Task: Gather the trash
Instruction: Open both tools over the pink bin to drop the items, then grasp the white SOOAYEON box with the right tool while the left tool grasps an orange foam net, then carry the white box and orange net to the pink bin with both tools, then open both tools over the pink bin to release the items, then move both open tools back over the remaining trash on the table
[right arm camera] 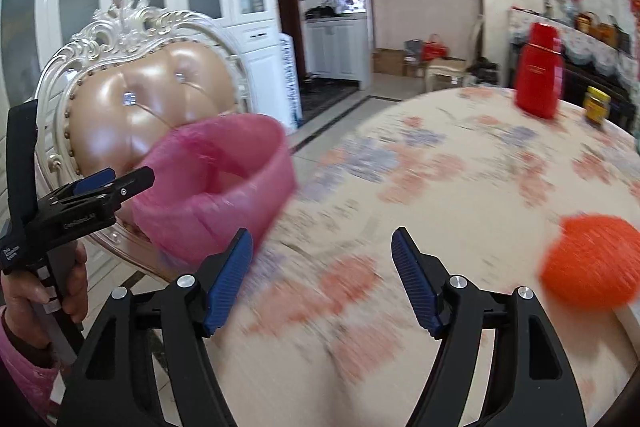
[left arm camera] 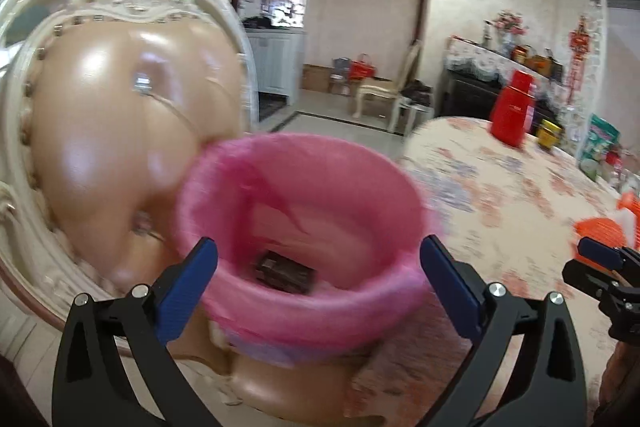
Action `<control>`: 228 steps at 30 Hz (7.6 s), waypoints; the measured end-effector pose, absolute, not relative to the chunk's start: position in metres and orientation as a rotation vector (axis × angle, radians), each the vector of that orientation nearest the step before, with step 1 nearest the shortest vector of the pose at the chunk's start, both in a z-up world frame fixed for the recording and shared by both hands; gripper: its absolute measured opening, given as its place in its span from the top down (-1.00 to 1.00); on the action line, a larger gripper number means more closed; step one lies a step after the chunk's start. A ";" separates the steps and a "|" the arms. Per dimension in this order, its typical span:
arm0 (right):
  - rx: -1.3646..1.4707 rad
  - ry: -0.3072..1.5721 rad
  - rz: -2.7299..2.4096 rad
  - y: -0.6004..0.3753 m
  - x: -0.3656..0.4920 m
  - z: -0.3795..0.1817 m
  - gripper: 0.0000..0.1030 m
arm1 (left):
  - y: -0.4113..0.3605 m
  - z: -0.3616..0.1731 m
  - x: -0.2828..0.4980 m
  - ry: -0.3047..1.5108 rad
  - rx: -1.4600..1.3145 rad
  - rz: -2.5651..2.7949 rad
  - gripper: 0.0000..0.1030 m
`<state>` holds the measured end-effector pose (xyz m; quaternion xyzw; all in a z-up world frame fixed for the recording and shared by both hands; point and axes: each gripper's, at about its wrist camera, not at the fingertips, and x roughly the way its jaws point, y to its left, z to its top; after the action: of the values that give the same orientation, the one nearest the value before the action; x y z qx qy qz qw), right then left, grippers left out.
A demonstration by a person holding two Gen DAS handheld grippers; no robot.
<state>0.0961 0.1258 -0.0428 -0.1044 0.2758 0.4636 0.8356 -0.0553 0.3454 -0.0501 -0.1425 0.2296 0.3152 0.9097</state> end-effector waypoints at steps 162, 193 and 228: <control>-0.197 0.511 1.074 0.181 0.074 -0.011 0.31 | 0.320 -0.014 -0.059 0.301 -0.229 0.540 0.24; -0.147 0.587 1.099 0.222 0.111 -0.027 -0.17 | 0.407 -0.043 -0.052 0.292 -0.331 0.751 -0.90; 0.078 0.620 0.427 -0.147 0.160 -0.054 -0.21 | 0.108 -0.040 0.116 0.457 -0.107 0.091 -0.91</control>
<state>0.1605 -0.1474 -0.0540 0.0381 0.3026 0.2084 0.9293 0.1161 0.1077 -0.0405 -0.0530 0.2264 0.0449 0.9716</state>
